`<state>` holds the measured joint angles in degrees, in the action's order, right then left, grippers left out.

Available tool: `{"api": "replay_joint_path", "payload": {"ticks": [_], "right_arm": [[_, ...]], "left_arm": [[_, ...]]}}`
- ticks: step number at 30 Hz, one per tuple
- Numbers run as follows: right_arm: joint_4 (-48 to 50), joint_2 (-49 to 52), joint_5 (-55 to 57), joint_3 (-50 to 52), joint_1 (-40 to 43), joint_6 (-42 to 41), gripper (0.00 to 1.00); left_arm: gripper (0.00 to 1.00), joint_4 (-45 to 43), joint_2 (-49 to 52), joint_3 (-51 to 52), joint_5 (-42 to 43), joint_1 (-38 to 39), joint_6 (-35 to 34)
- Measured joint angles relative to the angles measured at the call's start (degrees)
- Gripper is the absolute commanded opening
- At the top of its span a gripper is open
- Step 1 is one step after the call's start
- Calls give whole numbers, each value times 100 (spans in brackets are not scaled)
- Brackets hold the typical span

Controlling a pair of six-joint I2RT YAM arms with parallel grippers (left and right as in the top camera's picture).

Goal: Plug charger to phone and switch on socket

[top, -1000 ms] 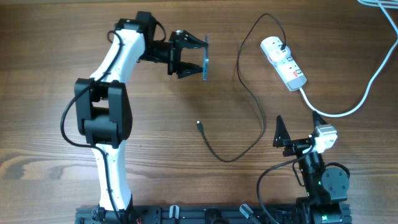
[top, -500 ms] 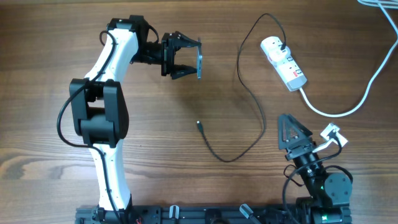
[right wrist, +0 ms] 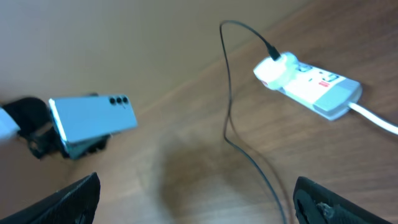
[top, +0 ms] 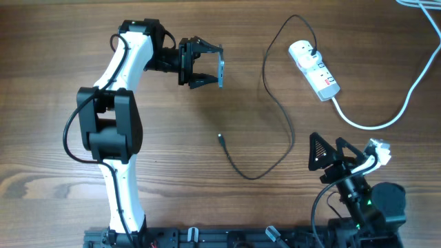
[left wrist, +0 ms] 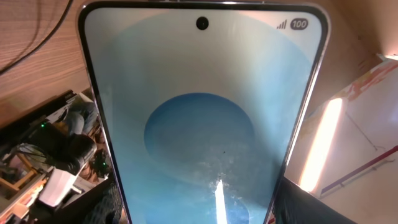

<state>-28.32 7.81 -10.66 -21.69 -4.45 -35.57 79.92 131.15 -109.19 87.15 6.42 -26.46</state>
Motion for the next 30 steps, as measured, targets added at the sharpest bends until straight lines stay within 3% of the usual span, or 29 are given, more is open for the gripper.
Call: {"api": "replay_joint_path", "payload": {"ticks": [3, 9, 13, 17, 25, 30], "right_arm": [[-426, 741, -188, -455, 0, 284, 100], [-2070, 3427, -787, -2391, 0, 743, 100], [-2181, 4616, -1644, -3405, 0, 824, 99], [-2275, 5261, -2192, -3670, -74, 1025, 99], [-3818, 6011, -457, -4656, -1325, 1021, 100], [-4044, 6614, 560, -5805, -2430, 839, 99]], "left_arm": [[71, 4, -11, 0, -2, 0, 0], [72, 66, -28, 0, 24, 0, 0], [72, 125, -35, 0, 33, 0, -2], [72, 214, -37, 0, 42, 0, 0], [72, 221, -50, 0, 44, 0, 0], [72, 219, -55, 0, 44, 0, 0]]}}
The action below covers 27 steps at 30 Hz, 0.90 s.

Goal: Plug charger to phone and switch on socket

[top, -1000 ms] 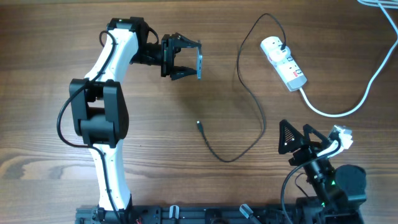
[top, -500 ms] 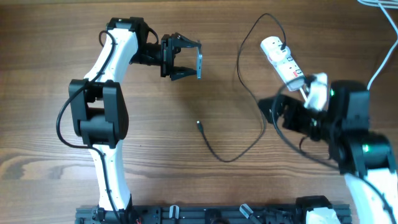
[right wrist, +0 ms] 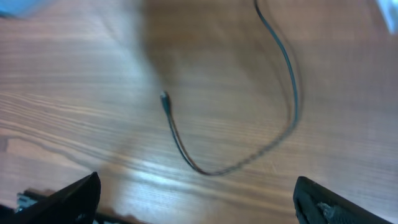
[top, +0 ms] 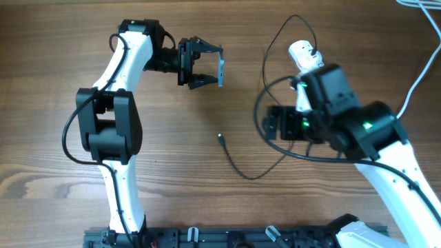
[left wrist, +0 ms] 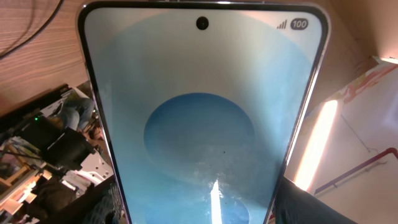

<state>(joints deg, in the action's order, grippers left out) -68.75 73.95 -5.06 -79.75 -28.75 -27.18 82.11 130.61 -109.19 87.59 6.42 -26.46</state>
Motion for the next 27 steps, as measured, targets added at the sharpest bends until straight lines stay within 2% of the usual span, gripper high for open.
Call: {"api": "replay_joint_path", "payload": {"ticks": [6, 11, 17, 22, 27], "right_arm": [[474, 859, 1045, -1108, -1080, -170, 100], [1211, 1679, 2190, -1552, -1696, -225, 99], [2186, 2251, 2761, -1587, -1856, -461, 96], [2315, 2352, 2855, -1609, -1858, -503, 93], [2343, 2636, 3132, -1609, -1856, -544, 75]], "left_arm": [[72, -4, 0, 0, 0, 0, 0], [72, -2, 0, 0, 0, 0, 0], [72, -4, 0, 0, 0, 0, 0], [72, -2, 0, 0, 0, 0, 0], [72, -4, 0, 0, 0, 0, 0]]}}
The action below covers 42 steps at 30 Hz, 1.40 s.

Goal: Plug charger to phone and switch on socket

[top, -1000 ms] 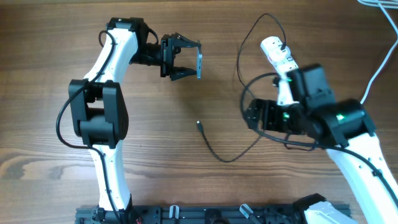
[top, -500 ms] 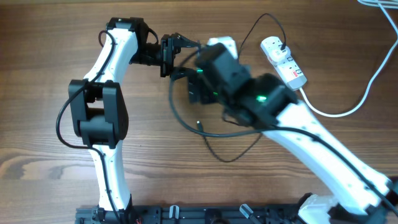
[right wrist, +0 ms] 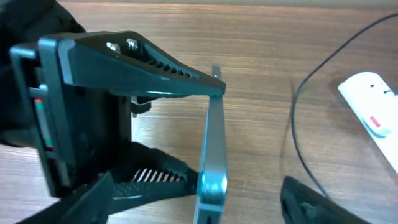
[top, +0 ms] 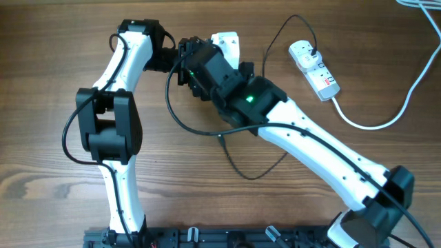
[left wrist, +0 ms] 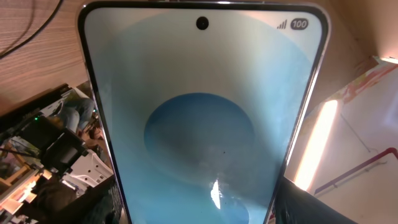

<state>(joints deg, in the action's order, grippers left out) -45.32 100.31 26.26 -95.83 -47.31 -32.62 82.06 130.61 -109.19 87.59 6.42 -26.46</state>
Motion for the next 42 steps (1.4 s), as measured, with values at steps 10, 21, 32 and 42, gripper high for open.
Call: {"api": "replay_joint_path", "payload": {"ticks": [10, 21, 32, 42], "right_arm": [[170, 15, 85, 0, 37, 48, 69], [197, 22, -289, 0, 308, 94, 51], [199, 33, -492, 0, 323, 96, 37], [214, 37, -529, 0, 323, 90, 29]], "left_arm": [[72, 2, 0, 0, 0, 0, 52], [72, 2, 0, 0, 0, 0, 87], [71, 0, 0, 0, 0, 0, 87], [71, -2, 0, 0, 0, 0, 87]]}}
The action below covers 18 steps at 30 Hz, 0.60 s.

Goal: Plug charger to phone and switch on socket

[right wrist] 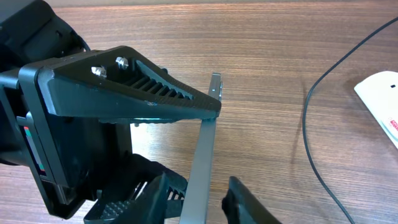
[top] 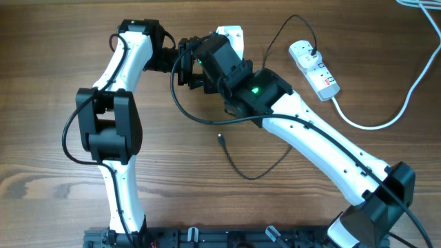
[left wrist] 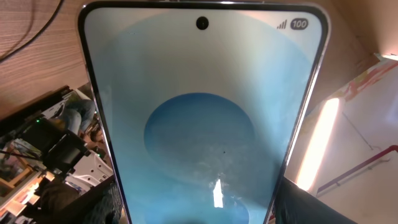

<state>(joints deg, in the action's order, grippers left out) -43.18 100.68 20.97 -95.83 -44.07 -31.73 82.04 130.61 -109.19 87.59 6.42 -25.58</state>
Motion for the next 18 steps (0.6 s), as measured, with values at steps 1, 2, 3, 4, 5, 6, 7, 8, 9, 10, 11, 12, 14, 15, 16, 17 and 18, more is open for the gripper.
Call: {"api": "replay_joint_path", "payload": {"ticks": [1, 2, 3, 4, 5, 6, 7, 8, 9, 10, 11, 12, 14, 15, 16, 17, 18], "right_arm": [[0, -2, 0, 0, 0, 0, 28], [0, 0, -2, 0, 0, 0, 27], [2, 0, -2, 0, 0, -2, 27], [2, 0, -2, 0, 0, 2, 24], [2, 0, -4, 0, 0, 2, 19], [2, 0, -7, 0, 0, -9, 17], [2, 0, -13, 0, 0, -2, 17], [2, 0, -20, 0, 0, -20, 16], [2, 0, -20, 0, 0, -17, 13], [2, 0, -20, 0, 0, -20, 11], [2, 0, -17, 0, 0, -42, 6], [-2, 0, -7, 0, 0, -68, 5], [-11, 0, 22, 0, 17, -101, 5], [-4, 0, 17, 0, 22, -107, 4], [-4, 0, 17, 0, 22, -109, 5], [-7, 0, 22, 0, 20, -125, 5], [-7, 0, 20, 0, 22, -140, 5]], "left_arm": [[71, 0, 0, 0, 0, 0, 0], [71, 0, 0, 0, 0, 0, 0], [71, 2, 0, 0, 0, 0, 0], [71, 0, 0, 0, 0, 0, 0], [71, 0, 0, 0, 0, 0, 0], [71, 2, 0, 0, 0, 0, 0], [71, 0, 0, 0, 0, 0, 0], [71, 0, 0, 0, 0, 0, 0], [71, 2, 0, 0, 0, 0, 0], [71, 0, 0, 0, 0, 0, 0], [71, 0, 0, 0, 0, 0, 0], [71, 0, 0, 0, 0, 0, 0], [71, -2, -2, 0, 11, -15, 0], [71, -9, 0, 0, 20, -24, 0], [71, -9, 0, 0, 20, -22, 0], [71, -13, 0, 0, 17, -22, -2], [72, -13, 0, 0, 20, -22, -2]]}}
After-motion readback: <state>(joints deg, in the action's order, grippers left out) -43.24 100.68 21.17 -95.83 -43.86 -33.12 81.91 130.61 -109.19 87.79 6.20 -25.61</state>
